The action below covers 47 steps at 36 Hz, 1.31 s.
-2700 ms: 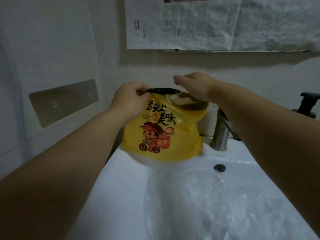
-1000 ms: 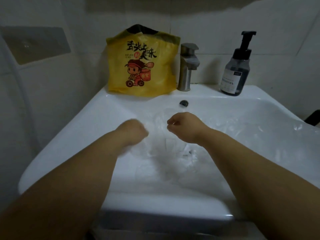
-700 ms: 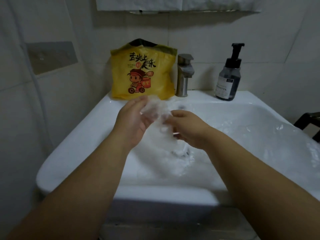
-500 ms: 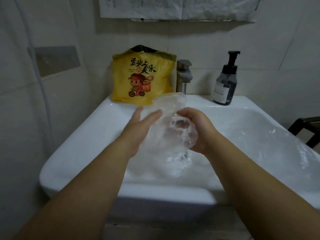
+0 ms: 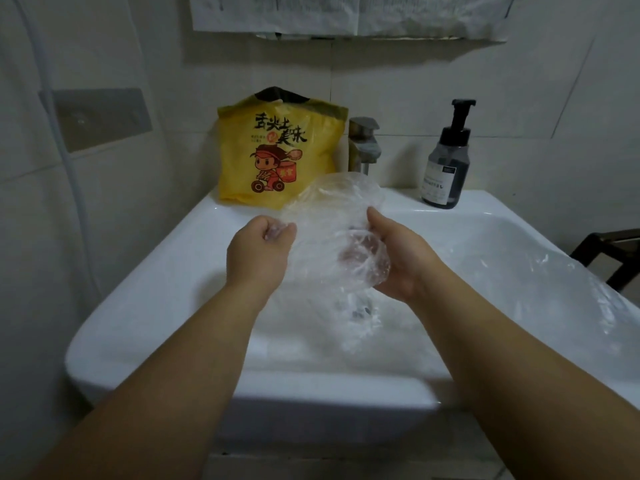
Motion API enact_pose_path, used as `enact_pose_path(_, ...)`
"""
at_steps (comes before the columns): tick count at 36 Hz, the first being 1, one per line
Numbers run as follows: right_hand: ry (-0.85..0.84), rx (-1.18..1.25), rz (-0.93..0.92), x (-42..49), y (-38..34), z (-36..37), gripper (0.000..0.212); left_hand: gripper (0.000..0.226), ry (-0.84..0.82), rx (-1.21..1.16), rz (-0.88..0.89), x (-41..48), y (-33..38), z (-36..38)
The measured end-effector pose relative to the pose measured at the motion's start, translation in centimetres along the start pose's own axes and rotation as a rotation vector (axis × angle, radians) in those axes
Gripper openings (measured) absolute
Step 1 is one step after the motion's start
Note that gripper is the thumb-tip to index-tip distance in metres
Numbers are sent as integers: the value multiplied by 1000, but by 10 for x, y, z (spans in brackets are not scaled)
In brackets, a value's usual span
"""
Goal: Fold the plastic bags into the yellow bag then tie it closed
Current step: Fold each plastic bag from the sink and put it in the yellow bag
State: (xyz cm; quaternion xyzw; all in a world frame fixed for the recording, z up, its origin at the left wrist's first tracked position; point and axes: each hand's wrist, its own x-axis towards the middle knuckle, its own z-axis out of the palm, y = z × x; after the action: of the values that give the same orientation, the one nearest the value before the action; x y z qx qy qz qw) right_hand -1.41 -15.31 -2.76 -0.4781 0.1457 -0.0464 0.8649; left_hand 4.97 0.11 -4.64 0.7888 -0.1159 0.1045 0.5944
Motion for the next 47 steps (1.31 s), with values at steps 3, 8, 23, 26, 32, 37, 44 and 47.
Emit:
enact_pose_path(3, 19, -96, -74, 1, 1, -2, 26, 20, -20, 83, 36, 0, -1, 0)
enact_pose_path(8, 51, -181, -107, 0, 4, 2, 15, 23, -135, -330, -129, -2, 12, 0)
enact_pose_path(23, 143, -20, -94, -4, -12, -10, 13, 13, -121, -634, -448, 11, 12, -16)
enact_pose_path(26, 165, -8, -147, -2, -14, -11, 16, 9, -142, -753, -395, 13, 10, -19)
enact_pose_path(32, 124, -152, -200, -1, -12, -13, 14, 27, -413, -642, -281, 7, 6, -29)
enact_pose_path(37, 51, -416, -213, 0, -8, -14, 49, 47, -248, -224, -86, 5, -1, -22)
enact_pose_path(44, 191, -1029, -394, 4, 1, -19, 38, 19, -70, 139, 126, 1, -6, -23)
enact_pose_path(47, 220, -965, -433, 1, -2, -17, 15, 12, -98, 56, 42, 3, -2, -24)
